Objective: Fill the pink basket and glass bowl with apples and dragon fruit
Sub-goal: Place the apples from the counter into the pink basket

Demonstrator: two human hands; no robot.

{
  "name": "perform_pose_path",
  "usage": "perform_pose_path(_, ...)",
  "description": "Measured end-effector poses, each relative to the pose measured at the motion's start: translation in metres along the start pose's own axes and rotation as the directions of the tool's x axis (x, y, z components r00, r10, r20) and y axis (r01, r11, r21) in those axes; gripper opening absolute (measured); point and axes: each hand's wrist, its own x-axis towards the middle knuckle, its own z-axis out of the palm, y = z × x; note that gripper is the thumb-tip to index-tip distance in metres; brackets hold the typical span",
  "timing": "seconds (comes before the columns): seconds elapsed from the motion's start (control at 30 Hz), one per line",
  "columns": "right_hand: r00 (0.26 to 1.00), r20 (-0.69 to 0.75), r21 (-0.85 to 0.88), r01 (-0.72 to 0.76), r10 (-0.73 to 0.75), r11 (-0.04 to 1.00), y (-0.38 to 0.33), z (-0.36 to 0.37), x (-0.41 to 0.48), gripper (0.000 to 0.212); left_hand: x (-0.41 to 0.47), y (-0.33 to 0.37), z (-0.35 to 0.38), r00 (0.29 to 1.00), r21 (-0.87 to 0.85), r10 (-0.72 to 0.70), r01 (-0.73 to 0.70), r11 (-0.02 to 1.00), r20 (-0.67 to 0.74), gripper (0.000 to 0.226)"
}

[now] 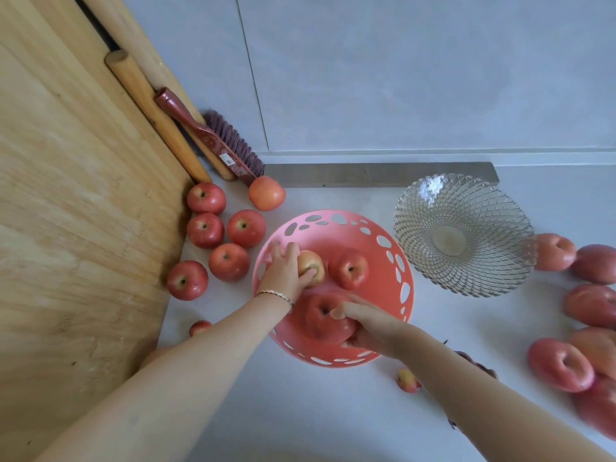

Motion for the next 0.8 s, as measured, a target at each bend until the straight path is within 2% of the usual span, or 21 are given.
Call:
perform_pose_path(0.13,0.994,0.071,0.118,0.078,-0.087,0.990,0.002,-0.002,0.006,0.048,0.003,-0.004,-0.001,1.000,-0.156,-0.015,0.015,0.988,0.000,0.032)
perform_pose_path(0.2,0.995,0.032,0.211,0.086,-0.095,0.974,0.003,-0.001,0.008,0.047,0.003,-0.006,-0.002,0.999,-0.200,-0.040,0.047,0.979,0.036,0.031)
perform_pose_path(0.3,0.996,-0.084,0.285,0.061,-0.038,0.957,0.006,-0.001,0.012,0.047,0.002,-0.005,-0.003,0.996,-0.192,-0.027,0.043,0.980,0.088,0.039)
perform_pose_path(0.47,0.987,-0.160,0.340,0.063,-0.008,0.938,0.006,-0.001,0.012,0.029,-0.008,-0.005,-0.011,0.975,-0.081,0.050,-0.033,0.996,0.216,0.065)
perform_pose_path(0.57,0.981,-0.194,0.356,0.052,0.020,0.933,0.007,-0.001,0.014,0.037,-0.017,-0.007,-0.019,0.949,-0.079,0.127,-0.109,0.991,0.288,0.068)
perform_pose_path(0.63,0.979,-0.205,0.374,0.060,0.019,0.925,0.007,0.000,0.015,0.038,-0.022,-0.010,-0.023,0.907,-0.048,0.147,-0.139,0.989,0.394,0.076)
perform_pose_path(0.73,0.979,-0.203,0.282,0.074,-0.016,0.957,0.004,0.001,0.013,0.033,-0.029,-0.011,-0.020,0.865,0.026,0.155,-0.191,0.981,0.477,0.095)
perform_pose_path(0.8,0.977,-0.212,0.138,0.032,-0.002,0.990,-0.001,-0.001,0.011,0.046,-0.029,-0.010,-0.016,0.872,0.046,0.158,-0.201,0.979,0.463,0.101)
